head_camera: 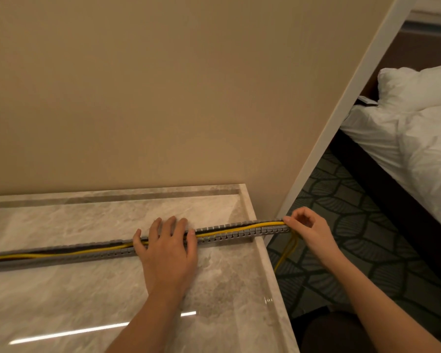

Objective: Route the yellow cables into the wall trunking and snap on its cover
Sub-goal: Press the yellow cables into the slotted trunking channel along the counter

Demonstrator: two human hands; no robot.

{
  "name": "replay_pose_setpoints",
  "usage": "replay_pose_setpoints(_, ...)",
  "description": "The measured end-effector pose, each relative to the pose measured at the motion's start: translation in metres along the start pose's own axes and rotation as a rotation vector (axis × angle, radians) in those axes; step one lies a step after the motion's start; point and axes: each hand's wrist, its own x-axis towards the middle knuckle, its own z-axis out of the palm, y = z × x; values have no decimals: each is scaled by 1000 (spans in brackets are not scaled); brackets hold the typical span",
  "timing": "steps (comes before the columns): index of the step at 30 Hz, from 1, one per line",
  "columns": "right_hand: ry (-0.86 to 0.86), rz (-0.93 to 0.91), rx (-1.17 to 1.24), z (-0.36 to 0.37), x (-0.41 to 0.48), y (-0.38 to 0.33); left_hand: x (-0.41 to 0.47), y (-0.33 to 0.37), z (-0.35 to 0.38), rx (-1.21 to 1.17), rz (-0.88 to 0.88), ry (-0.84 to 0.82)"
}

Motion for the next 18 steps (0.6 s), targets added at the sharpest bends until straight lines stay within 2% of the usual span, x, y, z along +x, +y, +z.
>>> replay_pose_setpoints(2,98,-120,-207,4,-5,-16,0,0,0,-1,3,6)
replay_pose_setpoints(4,116,-284,-364,11,-16,-35,0,0,1,-2,4,12)
replay_pose_setpoints(8,-130,-482,-751,39,-41,-54,-1,0,1,0,6,17)
replay_pose_setpoints(11,-255,-431,-1011,63,-50,-51,-1,0,0,1,8,15)
replay_pose_setpoints(13,-215,-386,-1071,77,-52,-49,-1,0,0,-1,8,18)
replay_pose_setpoints(18,-112,-350,-1045,90,-54,-48,0,0,0,5,6,27)
